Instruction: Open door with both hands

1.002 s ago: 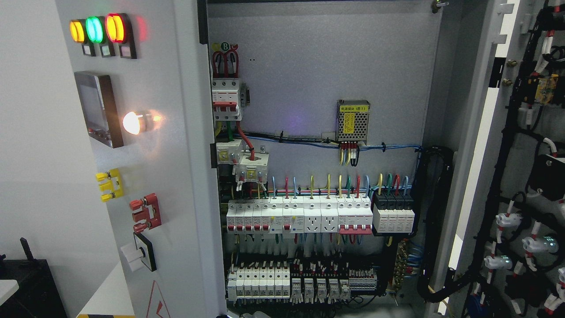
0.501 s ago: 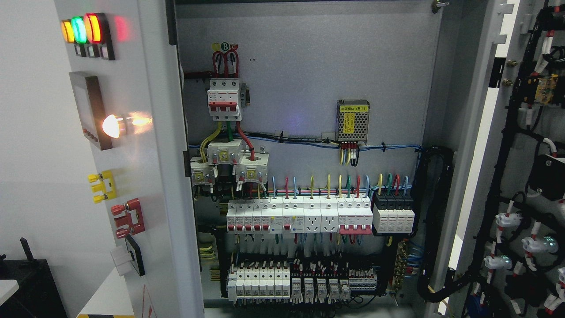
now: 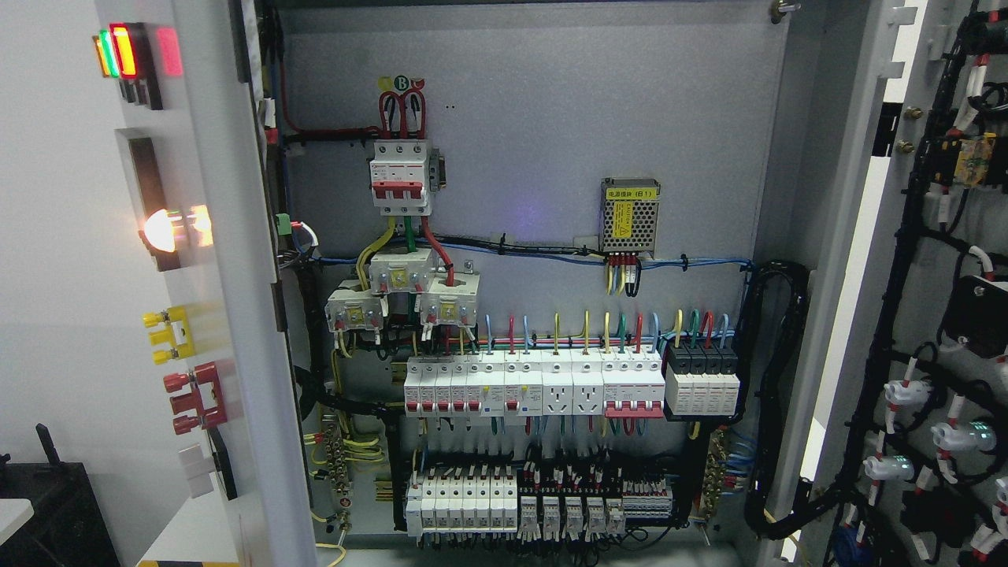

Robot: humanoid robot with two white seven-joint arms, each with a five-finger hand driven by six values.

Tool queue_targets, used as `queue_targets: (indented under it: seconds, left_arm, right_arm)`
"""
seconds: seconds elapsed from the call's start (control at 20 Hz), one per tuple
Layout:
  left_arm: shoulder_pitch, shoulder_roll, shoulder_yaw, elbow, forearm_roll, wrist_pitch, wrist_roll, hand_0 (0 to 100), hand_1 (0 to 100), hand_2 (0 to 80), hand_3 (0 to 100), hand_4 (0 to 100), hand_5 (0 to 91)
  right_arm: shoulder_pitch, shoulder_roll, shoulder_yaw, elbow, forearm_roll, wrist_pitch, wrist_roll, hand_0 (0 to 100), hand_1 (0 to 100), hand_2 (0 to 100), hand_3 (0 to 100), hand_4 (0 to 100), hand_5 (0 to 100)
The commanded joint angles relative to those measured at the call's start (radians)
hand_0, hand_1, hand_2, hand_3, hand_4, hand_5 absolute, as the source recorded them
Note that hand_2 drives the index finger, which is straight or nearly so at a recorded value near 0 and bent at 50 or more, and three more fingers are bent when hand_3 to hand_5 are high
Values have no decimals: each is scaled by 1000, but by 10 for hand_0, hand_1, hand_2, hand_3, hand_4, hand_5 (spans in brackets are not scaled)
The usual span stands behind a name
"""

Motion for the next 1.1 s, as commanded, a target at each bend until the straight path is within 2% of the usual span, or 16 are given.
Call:
queue_targets:
  seconds: [0.0,0.45,1.05]
  left_arm:
    - [0,0,0,0,0,1,0,0,0,0,0,33,0]
    - [0,0,0,0,0,1,0,0,0,0,0,33,0]
    - [0,0,0,0,0,-1,0,0,0,0,0,33,0]
  right_arm:
    - [-5,30,29,-3,1,12,-6,0,0,0,0,0,0]
    - [-18,78,38,-5,12,37,-9,0,0,0,0,0,0]
    - [-39,110,70,-2,33,41,-14,0,0,0,0,0,0]
